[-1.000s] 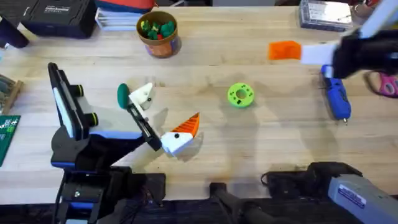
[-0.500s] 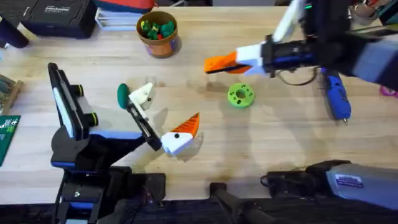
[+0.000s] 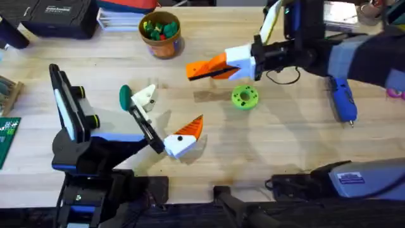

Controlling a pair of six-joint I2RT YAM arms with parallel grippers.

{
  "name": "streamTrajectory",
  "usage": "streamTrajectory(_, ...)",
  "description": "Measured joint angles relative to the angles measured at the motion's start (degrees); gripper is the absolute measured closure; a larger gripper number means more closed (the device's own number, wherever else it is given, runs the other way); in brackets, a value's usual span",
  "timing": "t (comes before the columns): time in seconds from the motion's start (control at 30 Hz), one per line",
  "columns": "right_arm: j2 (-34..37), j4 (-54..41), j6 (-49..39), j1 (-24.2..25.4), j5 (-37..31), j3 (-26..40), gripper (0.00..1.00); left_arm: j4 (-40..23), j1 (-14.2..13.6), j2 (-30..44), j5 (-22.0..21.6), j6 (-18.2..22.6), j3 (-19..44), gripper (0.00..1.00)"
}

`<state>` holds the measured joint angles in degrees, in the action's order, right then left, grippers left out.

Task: Pick up the gripper from the table and insert it into the empty holder that is missing its gripper. Then pick up a screw, insert it into the mounting hole, and use the screwdriver to tighten it. Finally, clean up the table by picking up the vegetable and placing it into the bucket.

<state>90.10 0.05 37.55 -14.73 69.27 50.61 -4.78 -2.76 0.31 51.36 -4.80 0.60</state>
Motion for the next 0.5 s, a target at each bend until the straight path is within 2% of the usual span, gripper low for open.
streamTrajectory(0.2,4.2,0.1,0.9,-3.3,5.2,2.4,0.991,-0.1,0.0,0.0,0.5,-0.5,0.0,0.016)
streamTrajectory(0.5,6.7,0.4,1.0,-8.3,9.7,3.8,0.991,-0.4,0.0,0.0,3.7,-0.8,0.0,0.015)
